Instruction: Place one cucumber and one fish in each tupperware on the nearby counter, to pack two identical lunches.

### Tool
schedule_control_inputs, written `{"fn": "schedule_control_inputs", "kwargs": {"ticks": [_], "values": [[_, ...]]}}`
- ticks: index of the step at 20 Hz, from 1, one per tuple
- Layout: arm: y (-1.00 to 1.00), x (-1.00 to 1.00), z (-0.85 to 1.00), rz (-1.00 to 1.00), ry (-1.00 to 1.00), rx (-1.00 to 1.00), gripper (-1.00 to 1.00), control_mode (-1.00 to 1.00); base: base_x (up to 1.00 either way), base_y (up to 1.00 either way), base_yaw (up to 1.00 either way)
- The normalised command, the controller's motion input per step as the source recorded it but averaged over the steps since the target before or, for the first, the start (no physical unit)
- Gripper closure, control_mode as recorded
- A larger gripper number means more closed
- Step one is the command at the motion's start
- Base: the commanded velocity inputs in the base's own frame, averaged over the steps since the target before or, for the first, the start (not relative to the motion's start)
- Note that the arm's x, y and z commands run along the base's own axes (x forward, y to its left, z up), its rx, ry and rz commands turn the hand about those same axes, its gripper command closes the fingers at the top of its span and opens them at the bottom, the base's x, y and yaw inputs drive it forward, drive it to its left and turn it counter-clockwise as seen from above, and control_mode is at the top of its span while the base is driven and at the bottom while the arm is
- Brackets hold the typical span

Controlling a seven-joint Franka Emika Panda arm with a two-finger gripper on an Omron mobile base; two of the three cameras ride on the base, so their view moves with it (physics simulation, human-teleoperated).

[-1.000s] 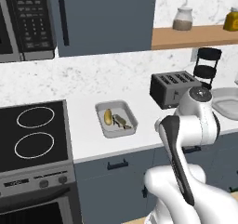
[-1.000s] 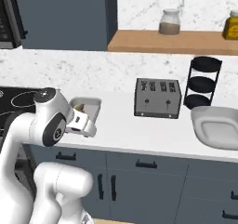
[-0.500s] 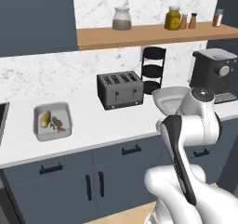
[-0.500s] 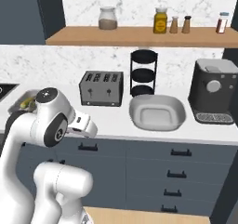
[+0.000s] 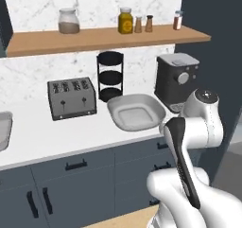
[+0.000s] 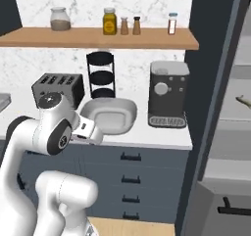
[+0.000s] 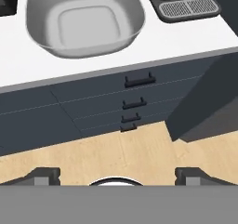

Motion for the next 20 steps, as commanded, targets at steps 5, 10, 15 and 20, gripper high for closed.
{"fn": "schedule_control_inputs", "kwargs": {"ticks": [5, 10, 15, 20], "values": [[0.0, 0.0, 0.0, 0.0, 0.0, 0.0, -1.0, 1.0, -0.18, -1.0, 0.01], [0.0, 0.0, 0.0, 0.0, 0.0, 0.0, -1.0, 1.0, -0.32, -0.98, 0.0], [0.0, 0.0, 0.0, 0.0, 0.0, 0.0, -1.0, 1.0, -0.36, -0.8, 0.0], [0.0, 0.0, 0.0, 0.0, 0.0, 0.0, -1.0, 1.0, 0.03, -0.77, 0.04]]}}
